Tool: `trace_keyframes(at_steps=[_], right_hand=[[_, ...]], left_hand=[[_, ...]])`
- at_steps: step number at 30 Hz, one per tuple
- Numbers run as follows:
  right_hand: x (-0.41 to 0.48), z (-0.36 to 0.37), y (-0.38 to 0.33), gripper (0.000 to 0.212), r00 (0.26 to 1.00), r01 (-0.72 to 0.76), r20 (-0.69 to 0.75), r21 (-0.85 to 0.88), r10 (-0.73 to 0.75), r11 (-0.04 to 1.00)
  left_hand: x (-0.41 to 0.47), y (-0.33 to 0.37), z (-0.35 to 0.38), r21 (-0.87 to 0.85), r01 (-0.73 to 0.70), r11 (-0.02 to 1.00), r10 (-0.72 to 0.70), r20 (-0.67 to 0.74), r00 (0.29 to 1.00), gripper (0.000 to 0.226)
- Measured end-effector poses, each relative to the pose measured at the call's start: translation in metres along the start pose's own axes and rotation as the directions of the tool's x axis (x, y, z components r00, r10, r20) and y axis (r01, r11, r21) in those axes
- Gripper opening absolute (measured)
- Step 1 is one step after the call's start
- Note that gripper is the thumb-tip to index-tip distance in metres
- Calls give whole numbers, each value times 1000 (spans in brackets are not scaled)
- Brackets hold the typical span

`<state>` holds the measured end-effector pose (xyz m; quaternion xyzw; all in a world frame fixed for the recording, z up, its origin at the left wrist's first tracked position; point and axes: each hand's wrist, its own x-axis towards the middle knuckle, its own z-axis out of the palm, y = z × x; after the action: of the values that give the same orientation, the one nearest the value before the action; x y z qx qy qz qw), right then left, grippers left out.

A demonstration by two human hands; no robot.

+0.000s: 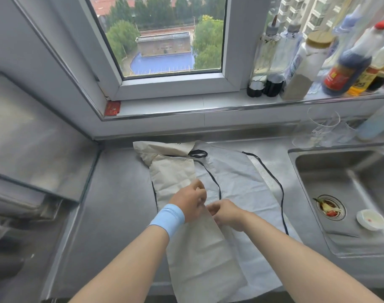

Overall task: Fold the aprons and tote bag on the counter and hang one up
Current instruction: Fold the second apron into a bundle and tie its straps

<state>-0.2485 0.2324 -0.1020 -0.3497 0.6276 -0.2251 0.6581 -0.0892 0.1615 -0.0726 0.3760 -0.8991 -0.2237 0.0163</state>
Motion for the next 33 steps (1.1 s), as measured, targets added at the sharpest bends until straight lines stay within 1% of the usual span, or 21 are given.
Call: trace_keyframes(at_steps=[1, 2, 4, 6, 8, 9, 11, 12, 14, 15, 17, 18, 19, 21, 22, 24, 26, 28, 29, 31, 33], right_hand=[[-6, 2, -4, 31, 998, 0, 70, 49, -4, 999], [-10, 1, -5, 27, 999, 5, 44, 98, -9, 995], [-14, -9, -7, 19, 978, 29, -209, 162, 5, 986], [-17, -24, -1, 24, 885, 26, -466, 32, -8, 999], [-20, -36, 11, 32, 835, -17, -545, -167, -78, 986], [-23, -40, 17, 35, 826, -40, -554, -246, -106, 968], [-29, -49, 32, 38, 814, -84, -558, -391, -164, 916], [-33, -53, 38, 39, 809, -107, -555, -462, -193, 880], [-45, -63, 51, 38, 783, -154, -568, -571, -252, 806], [-52, -68, 57, 39, 754, -176, -593, -597, -282, 783], [-66, -78, 72, 43, 714, -249, -636, -621, -292, 743], [-71, -81, 79, 48, 738, -297, -621, -650, -264, 700], [-78, -84, 87, 55, 784, -330, -583, -684, -215, 650], [-83, -83, 100, 69, 871, -323, -477, -740, -122, 591], [-83, -79, 104, 74, 893, -302, -438, -753, -103, 584], [-81, -68, 107, 79, 910, -257, -393, -783, -132, 566], [-73, -54, 105, 79, 920, -215, -352, -823, -175, 526], [-61, -43, 100, 78, 929, -182, -319, -835, -186, 519], [-56, -39, 97, 75, 931, -170, -309, -837, -193, 520], [-48, -34, 90, 58, 907, -140, -332, -818, -259, 559], [-46, -31, 85, 39, 823, -105, -444, -732, -354, 674]], left_hand=[[-3, 4, 0, 3, 41, 999, -41, -11, 999, 10], [-5, 8, 0, 4, 94, 996, -94, -14, 995, 14], [-9, 14, 5, -12, 197, 980, -198, -7, 980, 37], [-14, 20, 14, -28, 311, 950, -311, 11, 950, 63], [-19, 26, 26, 44, 407, 913, -409, 80, 909, 69], [-21, 28, 32, 95, 424, 901, -434, 161, 886, 69], [-24, 29, 46, 180, 385, 905, -425, 334, 841, 70], [-24, 31, 50, 217, 354, 910, -412, 360, 837, 69], [-21, 36, 53, 244, 348, 905, -411, 294, 863, 62], [-17, 41, 54, 244, 384, 891, -439, 240, 866, 59], [-11, 54, 58, 237, 500, 833, -544, 182, 819, 61], [-10, 59, 62, 224, 551, 804, -592, 210, 778, 67], [-9, 65, 68, 210, 580, 787, -617, 270, 739, 78], [-13, 68, 82, 209, 588, 781, -619, 376, 689, 102], [-15, 65, 86, 224, 571, 790, -610, 391, 689, 109], [-16, 55, 82, 236, 540, 808, -588, 380, 714, 111], [-15, 39, 71, 238, 518, 822, -569, 364, 737, 110], [-10, 20, 58, 251, 511, 822, -569, 360, 739, 111], [-8, 12, 52, 259, 515, 817, -576, 355, 736, 112], [-7, 3, 46, 299, 506, 809, -584, 317, 747, 114], [-7, 8, 47, 320, 456, 831, -532, 214, 819, 108]])
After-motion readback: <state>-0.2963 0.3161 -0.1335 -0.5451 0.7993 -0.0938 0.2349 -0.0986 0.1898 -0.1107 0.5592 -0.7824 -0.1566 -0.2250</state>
